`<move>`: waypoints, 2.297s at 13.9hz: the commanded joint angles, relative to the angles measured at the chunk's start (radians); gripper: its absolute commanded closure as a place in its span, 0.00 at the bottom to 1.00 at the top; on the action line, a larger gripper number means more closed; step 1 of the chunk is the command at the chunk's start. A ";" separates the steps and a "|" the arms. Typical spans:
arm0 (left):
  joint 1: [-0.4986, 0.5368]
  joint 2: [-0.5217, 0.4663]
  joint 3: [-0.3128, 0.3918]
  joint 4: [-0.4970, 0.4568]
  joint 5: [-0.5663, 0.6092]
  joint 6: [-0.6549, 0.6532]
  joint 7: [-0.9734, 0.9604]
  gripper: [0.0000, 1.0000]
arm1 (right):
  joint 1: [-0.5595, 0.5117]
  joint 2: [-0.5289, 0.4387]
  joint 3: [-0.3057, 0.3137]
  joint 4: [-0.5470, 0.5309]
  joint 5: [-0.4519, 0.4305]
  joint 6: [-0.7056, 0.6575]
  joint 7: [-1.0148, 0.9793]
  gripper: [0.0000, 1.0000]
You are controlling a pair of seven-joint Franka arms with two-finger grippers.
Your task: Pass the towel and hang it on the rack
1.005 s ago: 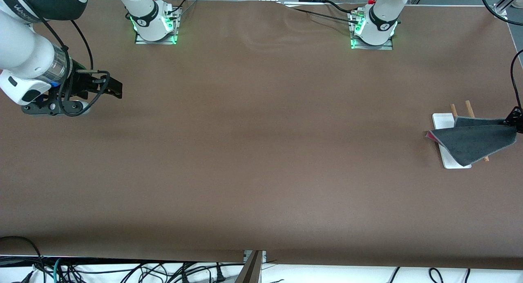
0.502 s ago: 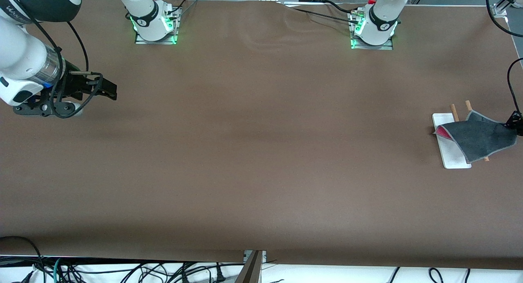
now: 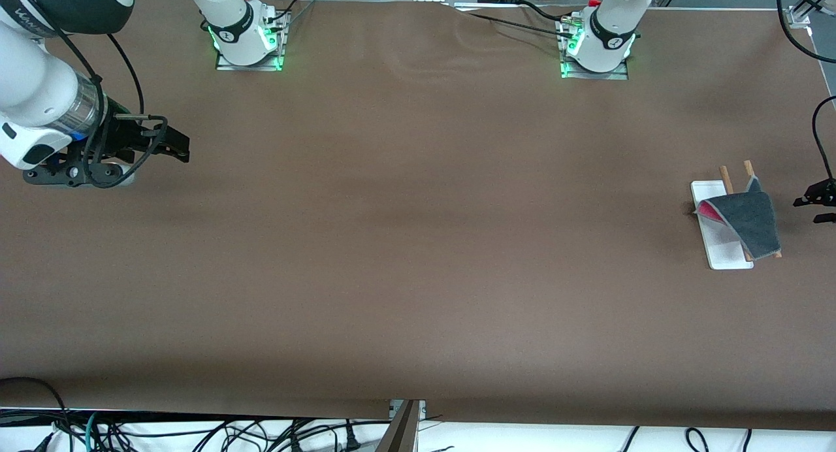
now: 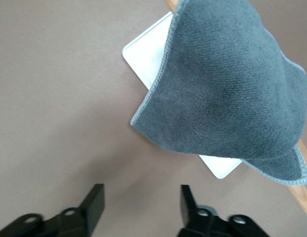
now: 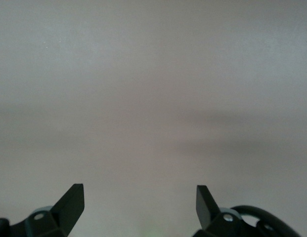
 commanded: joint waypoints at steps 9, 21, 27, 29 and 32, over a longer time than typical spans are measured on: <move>-0.137 -0.119 -0.034 0.199 -0.074 -0.257 -0.361 0.00 | 0.007 -0.018 0.004 0.006 -0.016 0.007 -0.012 0.00; -0.598 -0.533 0.083 -0.172 -0.039 -0.285 -1.101 0.00 | 0.009 -0.010 0.006 0.006 -0.014 0.007 -0.003 0.00; -0.640 -0.669 -0.034 -0.290 0.015 -0.248 -1.305 0.00 | 0.016 -0.009 0.006 0.012 -0.016 0.007 -0.006 0.00; -0.640 -0.742 -0.051 -0.398 0.035 -0.175 -1.311 0.00 | 0.016 -0.009 0.006 0.012 -0.016 0.005 -0.006 0.00; -0.640 -0.811 -0.051 -0.497 0.027 -0.111 -1.313 0.00 | 0.016 -0.009 0.006 0.012 -0.016 0.005 -0.006 0.00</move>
